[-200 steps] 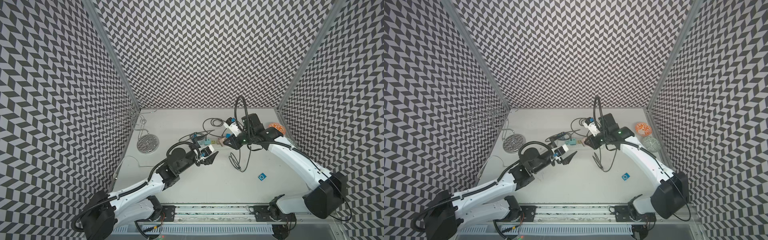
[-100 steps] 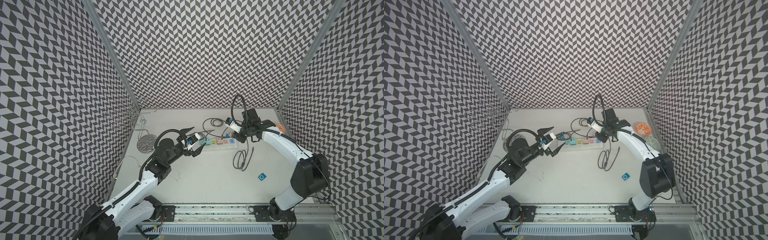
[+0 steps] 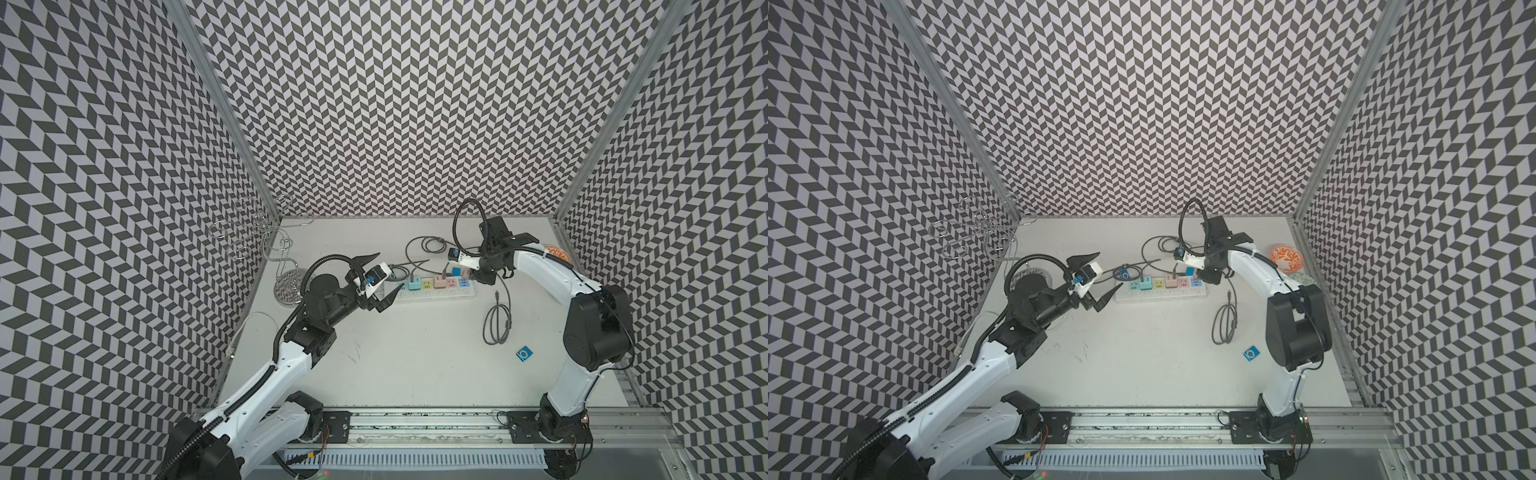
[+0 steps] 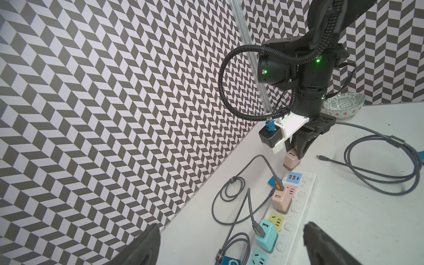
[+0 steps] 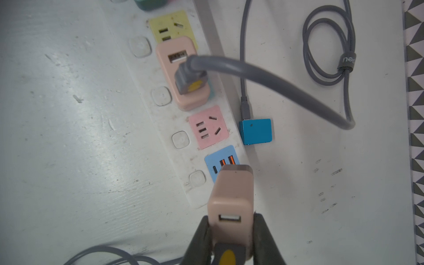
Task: Charge mp3
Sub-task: Pick up the plug from the center of the board, then insert the plug into the socket.
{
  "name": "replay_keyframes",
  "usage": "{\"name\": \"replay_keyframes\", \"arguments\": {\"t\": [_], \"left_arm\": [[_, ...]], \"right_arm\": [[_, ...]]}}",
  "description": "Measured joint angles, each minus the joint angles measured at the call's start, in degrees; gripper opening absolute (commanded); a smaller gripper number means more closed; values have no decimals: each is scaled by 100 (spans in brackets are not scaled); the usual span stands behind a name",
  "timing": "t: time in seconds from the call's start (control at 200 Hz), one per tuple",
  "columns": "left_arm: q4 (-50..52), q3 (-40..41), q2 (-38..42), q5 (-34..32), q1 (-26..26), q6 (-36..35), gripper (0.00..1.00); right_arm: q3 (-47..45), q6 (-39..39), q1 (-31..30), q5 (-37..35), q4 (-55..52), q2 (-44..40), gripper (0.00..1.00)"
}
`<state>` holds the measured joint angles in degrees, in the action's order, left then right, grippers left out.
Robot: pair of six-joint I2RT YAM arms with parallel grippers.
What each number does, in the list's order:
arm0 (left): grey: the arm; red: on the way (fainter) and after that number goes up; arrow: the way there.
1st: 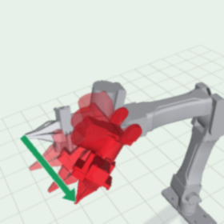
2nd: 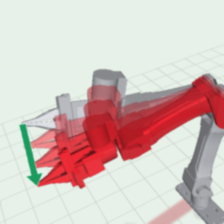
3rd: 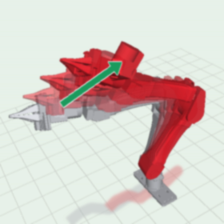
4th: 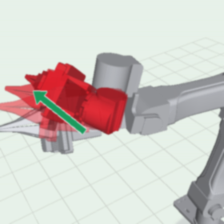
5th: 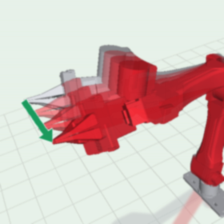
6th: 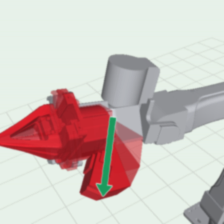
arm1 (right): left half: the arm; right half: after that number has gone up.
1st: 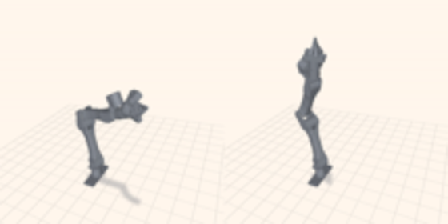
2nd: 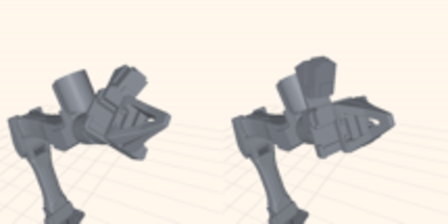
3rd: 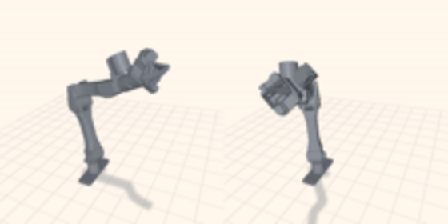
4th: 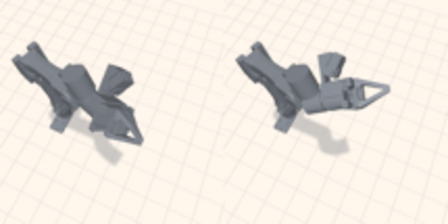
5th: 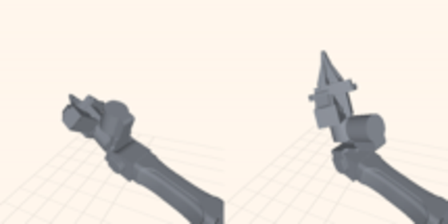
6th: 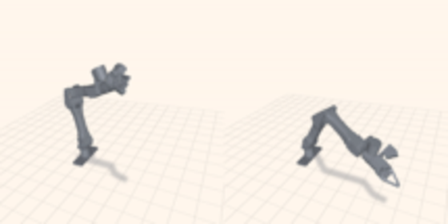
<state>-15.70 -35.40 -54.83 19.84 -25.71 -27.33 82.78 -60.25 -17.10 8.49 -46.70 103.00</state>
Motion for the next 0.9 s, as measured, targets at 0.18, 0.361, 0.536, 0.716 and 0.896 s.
{"name": "replay_keyframes", "arguments": {"t": [0.18, 0.361, 0.536, 0.716, 0.896], "left_arm": [[-2, 96, 13, 44, 90, 22, 97], [-7, 125, 11, 55, 168, 46, 97], [-11, 181, 9, 59, 227, 72, 97], [-15, 188, 4, 66, 264, 107, 97], [-42, 208, -26, 68, 297, 109, 97]], "right_arm": [[-389, -181, 0, -35, 74, -55, 1], [-387, -302, -11, 96, 83, -98, 0], [-387, -387, -72, 195, 55, -98, 0], [-306, -474, -173, 306, 28, -96, 0], [-57, -531, -376, 293, 52, -22, 0]]}}
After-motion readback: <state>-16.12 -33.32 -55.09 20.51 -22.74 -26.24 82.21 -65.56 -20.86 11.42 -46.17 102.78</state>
